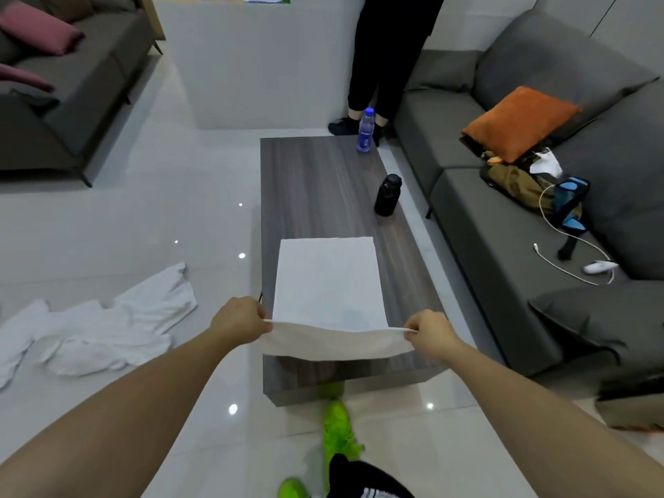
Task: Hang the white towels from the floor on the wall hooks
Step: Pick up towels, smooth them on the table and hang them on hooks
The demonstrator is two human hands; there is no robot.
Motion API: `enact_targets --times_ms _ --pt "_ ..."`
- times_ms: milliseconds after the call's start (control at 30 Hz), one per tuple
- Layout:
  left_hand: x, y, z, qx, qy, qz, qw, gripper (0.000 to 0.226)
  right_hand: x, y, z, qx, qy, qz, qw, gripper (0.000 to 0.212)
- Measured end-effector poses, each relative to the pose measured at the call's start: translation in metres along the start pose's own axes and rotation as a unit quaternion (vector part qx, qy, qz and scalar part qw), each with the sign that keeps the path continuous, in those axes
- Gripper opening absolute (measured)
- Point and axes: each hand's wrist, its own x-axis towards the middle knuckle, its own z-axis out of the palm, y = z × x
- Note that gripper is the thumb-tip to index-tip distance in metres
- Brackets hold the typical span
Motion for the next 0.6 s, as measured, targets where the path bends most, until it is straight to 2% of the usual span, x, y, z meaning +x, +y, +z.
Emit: enact_targets --times_ms 267,600 --pt "0.026 -0.006 -0.016 -0.020 0.048 -0.010 0.999 0.020 0.028 -0.016 -0.023 0.025 0.037 -0.007 0.999 0.019" --pt "0.164 0.024 -0.052 -0.040 0.056 -0.036 0.997 0.020 0.183 -0.047 -0.072 0.032 0.020 0.007 0.999 0.017"
